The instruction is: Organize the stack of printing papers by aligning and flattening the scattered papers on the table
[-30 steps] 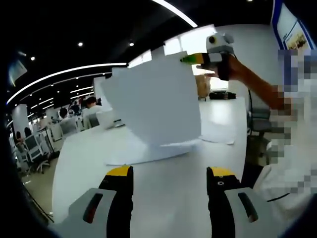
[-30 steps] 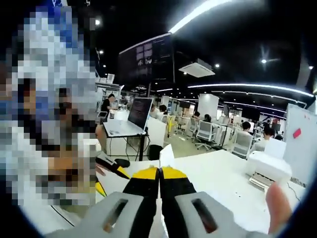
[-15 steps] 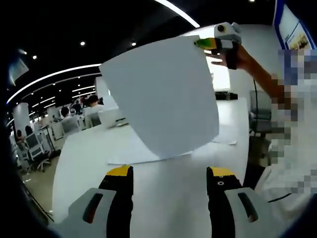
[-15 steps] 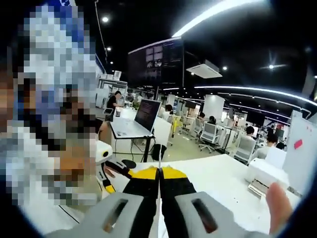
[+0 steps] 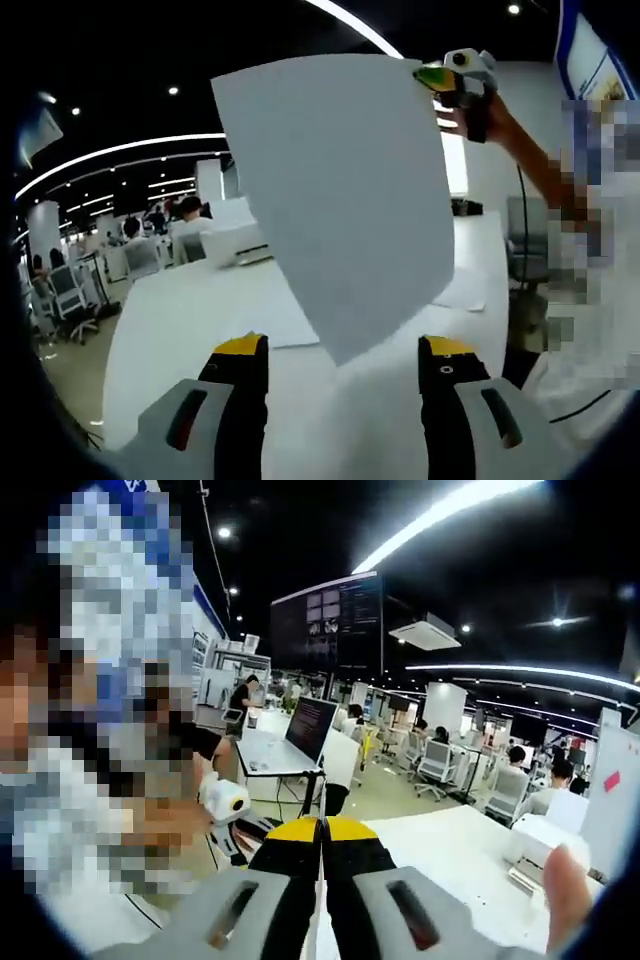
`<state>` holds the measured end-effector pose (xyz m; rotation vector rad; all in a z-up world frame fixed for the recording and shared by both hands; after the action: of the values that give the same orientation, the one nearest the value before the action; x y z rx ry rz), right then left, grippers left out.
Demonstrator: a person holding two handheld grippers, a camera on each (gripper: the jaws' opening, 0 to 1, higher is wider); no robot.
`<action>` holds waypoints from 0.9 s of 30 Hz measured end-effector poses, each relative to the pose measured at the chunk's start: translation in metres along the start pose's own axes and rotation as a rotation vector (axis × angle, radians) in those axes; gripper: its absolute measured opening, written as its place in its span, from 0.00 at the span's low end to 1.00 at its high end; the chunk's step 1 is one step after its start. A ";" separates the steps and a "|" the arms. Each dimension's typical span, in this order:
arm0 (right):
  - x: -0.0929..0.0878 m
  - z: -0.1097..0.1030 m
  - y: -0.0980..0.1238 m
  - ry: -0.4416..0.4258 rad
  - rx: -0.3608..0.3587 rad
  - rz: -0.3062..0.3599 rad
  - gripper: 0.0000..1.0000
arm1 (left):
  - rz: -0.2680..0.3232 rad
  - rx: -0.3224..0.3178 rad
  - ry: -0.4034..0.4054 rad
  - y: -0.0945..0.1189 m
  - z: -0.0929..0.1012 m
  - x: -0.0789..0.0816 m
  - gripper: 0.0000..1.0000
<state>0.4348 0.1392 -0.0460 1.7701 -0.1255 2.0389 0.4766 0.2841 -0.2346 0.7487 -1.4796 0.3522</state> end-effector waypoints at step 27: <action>-0.003 -0.024 0.007 -0.077 0.224 0.089 0.00 | 0.192 -0.151 0.076 -0.007 -0.008 0.056 0.72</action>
<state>0.4099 0.1405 -0.0517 2.0119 0.0015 2.1175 0.4929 0.2714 -0.1810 0.4694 -1.4914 0.4049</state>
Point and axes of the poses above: the point that each gripper's makers call its tool centre point, and the gripper's own axes: y roughly backward along the fingers, z roughly to its right, x roughly out of its top, the point moved 1 cm from there along y, roughly backward along the fingers, and after that the axes turned 4 degrees about -z, right-handed, at the moved point
